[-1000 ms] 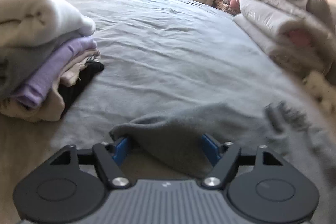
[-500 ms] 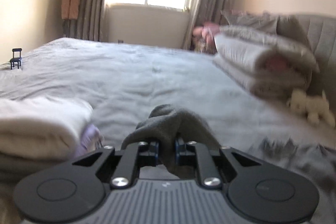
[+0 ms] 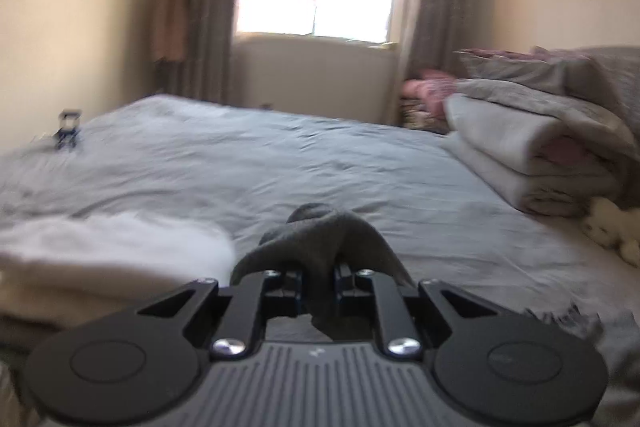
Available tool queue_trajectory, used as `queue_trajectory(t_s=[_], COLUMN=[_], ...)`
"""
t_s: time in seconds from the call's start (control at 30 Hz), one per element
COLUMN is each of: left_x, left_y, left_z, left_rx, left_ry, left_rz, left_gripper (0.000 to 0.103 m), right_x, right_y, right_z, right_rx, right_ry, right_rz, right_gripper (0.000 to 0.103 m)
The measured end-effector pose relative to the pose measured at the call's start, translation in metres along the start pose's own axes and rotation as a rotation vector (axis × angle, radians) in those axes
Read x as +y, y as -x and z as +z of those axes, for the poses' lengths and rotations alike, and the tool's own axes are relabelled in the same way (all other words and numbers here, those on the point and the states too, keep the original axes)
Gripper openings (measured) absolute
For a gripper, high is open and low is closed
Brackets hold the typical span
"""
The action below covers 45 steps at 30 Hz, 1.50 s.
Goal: Fold clothes
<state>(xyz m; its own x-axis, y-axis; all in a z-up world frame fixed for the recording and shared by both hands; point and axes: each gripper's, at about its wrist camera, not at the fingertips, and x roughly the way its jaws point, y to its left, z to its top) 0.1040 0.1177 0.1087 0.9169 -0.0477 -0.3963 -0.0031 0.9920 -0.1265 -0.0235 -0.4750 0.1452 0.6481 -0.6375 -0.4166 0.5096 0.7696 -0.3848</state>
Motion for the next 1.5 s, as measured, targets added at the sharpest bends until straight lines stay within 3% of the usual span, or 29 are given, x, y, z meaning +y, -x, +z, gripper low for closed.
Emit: queue_trajectory(t_s=[0.07, 0.17, 0.4, 0.63, 0.8, 0.9, 1.03, 1.17, 1.2, 1.27, 1.37, 1.43, 1.5], left_x=[0.008, 0.016, 0.015, 0.031, 0.041, 0.037, 0.023, 0.024, 0.021, -0.001, -0.047, -0.073, -0.096], left_y=[0.001, 0.008, 0.006, 0.006, 0.026, 0.014, -0.002, 0.002, 0.008, 0.03, 0.068, 0.091, 0.114], left_z=[0.001, 0.003, 0.0, 0.012, 0.03, 0.028, 0.014, 0.016, 0.018, 0.02, -0.004, -0.031, -0.061], left_rx=[0.007, -0.017, 0.002, -0.002, -0.096, -0.051, 0.001, 0.017, 0.032, 0.079, 0.195, 0.271, 0.341], left_ry=[0.035, 0.074, 0.06, 0.141, 0.221, 0.213, 0.12, 0.161, 0.166, 0.121, 0.074, 0.032, -0.007], left_rz=[-0.002, -0.053, -0.061, -0.093, -0.116, -0.08, 0.039, 0.064, 0.055, -0.015, -0.091, -0.114, -0.157], left_gripper=[0.014, 0.014, 0.014, 0.014, 0.015, 0.018, 0.021, 0.036, 0.036, 0.04, 0.066, 0.066, 0.066], right_x=[-0.009, -0.017, 0.006, 0.037, 0.013, -0.005, 0.025, 0.04, 0.04, 0.04, 0.051, 0.064, 0.077], right_y=[0.0, 0.005, 0.009, 0.014, 0.027, 0.035, 0.005, -0.026, -0.029, -0.034, -0.038, -0.029, -0.007], right_z=[0.0, -0.002, -0.002, 0.006, 0.042, 0.059, 0.044, 0.004, -0.006, -0.024, -0.038, -0.04, -0.041], right_rx=[-0.011, 0.007, 0.029, -0.02, -0.16, -0.222, -0.096, 0.026, 0.039, 0.078, 0.286, 0.403, 0.422], right_ry=[-0.02, -0.015, 0.058, 0.243, 0.1, -0.056, 0.068, 0.061, 0.053, 0.056, 0.104, 0.069, 0.038], right_rz=[-0.039, -0.02, 0.004, 0.042, -0.03, -0.065, -0.127, -0.16, -0.138, -0.057, 0.261, 0.459, 0.566], right_gripper=[0.003, 0.003, 0.003, 0.003, 0.003, 0.003, 0.003, 0.004, 0.004, 0.014, 0.015, 0.015, 0.021])
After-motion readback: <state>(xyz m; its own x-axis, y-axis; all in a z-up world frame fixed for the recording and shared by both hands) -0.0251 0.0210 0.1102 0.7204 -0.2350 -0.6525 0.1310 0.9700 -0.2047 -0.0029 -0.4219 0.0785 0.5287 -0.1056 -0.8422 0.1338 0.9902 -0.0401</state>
